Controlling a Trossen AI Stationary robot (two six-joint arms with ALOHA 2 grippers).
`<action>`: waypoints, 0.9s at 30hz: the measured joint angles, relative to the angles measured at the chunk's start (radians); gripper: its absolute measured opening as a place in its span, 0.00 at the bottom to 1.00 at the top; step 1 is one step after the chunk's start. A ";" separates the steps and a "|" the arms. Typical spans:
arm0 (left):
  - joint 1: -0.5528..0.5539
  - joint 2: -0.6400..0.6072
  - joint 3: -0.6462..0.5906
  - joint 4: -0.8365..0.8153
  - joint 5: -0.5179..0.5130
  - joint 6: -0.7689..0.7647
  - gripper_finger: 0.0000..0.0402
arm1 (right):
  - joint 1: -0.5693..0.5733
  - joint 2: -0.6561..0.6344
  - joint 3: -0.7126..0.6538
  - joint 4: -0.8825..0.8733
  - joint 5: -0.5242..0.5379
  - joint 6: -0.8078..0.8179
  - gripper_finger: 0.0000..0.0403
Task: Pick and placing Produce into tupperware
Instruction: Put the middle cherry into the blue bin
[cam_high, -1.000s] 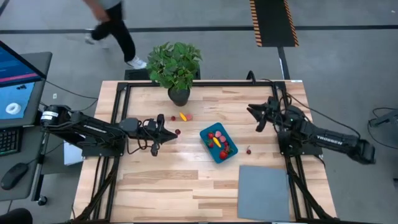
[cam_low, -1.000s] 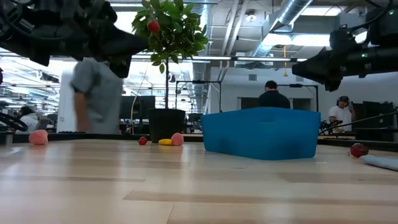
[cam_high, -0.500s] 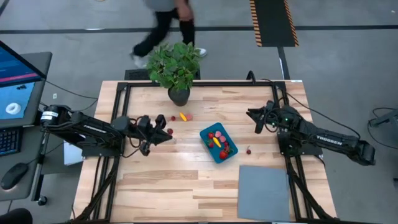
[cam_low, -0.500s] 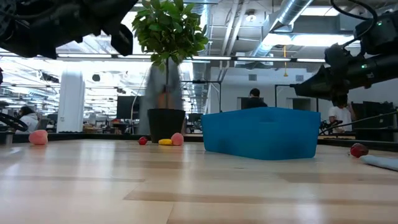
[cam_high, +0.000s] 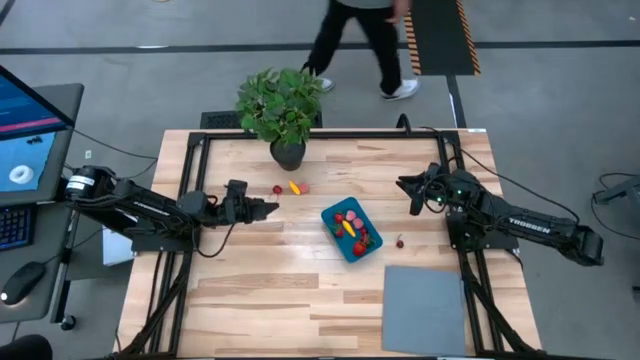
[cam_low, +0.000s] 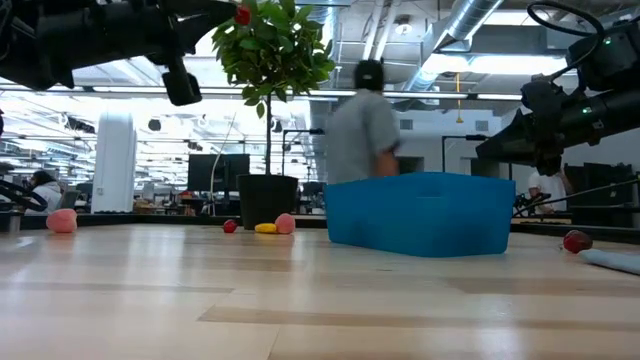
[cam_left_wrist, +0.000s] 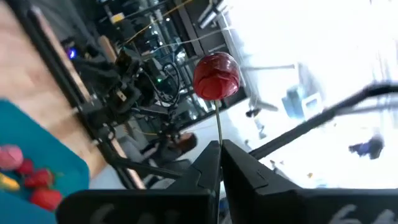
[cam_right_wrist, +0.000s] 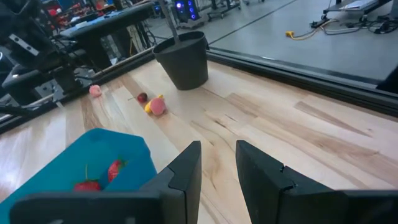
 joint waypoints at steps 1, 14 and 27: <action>-0.005 0.000 0.000 -0.002 -0.013 -0.030 0.00 | 0.000 0.000 0.000 0.000 0.000 0.000 0.30; -0.010 0.000 0.001 -0.060 -0.008 0.244 0.00 | 0.000 0.000 0.000 0.000 0.000 0.000 0.30; -0.010 0.000 0.103 -0.331 -0.238 1.480 0.00 | 0.000 0.000 0.000 -0.001 0.000 0.000 0.30</action>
